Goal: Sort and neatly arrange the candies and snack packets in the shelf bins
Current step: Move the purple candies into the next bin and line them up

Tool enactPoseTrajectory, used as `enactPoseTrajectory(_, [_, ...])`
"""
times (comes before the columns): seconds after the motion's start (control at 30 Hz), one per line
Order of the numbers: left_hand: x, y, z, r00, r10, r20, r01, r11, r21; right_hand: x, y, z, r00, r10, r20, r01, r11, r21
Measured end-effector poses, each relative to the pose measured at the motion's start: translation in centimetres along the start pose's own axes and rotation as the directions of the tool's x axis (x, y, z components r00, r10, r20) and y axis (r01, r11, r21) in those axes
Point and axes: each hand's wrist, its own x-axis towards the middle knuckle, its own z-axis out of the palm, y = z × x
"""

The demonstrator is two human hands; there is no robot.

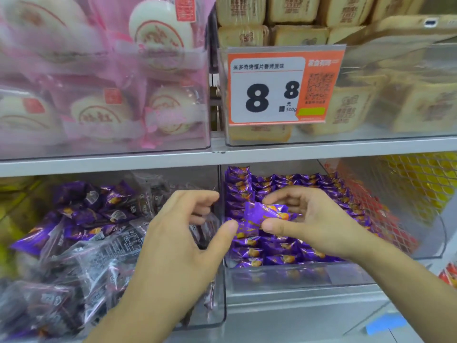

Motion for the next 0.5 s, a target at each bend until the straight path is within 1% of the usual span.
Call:
enactPoseTrajectory(0.03, [-0.1,-0.3,-0.2,0.999,-0.045,0.024,0.045,0.999,-0.003,0.6,0.4,0.1,1.000,0.016,-0.008,-0.017,0.998,-0.065])
enactPoseTrajectory(0.1, [-0.4,-0.6,-0.3,0.981,-0.142,0.130,0.146,0.989,-0.025,1.7,1.1,0.6,0.999,0.025,0.022,-0.020,0.983,-0.180])
enactPoseTrajectory(0.17, [-0.8,-0.9,0.0,0.951,-0.214,0.224,0.242,0.965,-0.102,2.5,1.8,1.5,0.998,0.030,0.047,-0.017,0.965,-0.262])
enactPoseTrajectory(0.2, [-1.0,-1.1,0.1,0.942,-0.228,0.247,0.267,0.954,-0.138,2.8,2.0,2.0,0.998,0.042,0.052,-0.024,0.955,-0.296])
enactPoseTrajectory(0.3, [-1.4,-1.6,0.3,0.942,-0.215,0.258,0.265,0.947,-0.179,3.3,2.6,3.3,0.994,0.079,0.069,-0.048,0.929,-0.367])
enactPoseTrajectory(0.43, [-1.6,-1.8,0.1,0.948,-0.183,0.260,0.231,0.958,-0.168,3.3,2.6,3.8,0.991,0.096,0.092,-0.049,0.907,-0.418])
enactPoseTrajectory(0.5, [-1.6,-1.8,0.1,0.950,-0.170,0.261,0.215,0.964,-0.155,3.2,2.8,3.8,0.991,0.109,0.082,-0.063,0.897,-0.437])
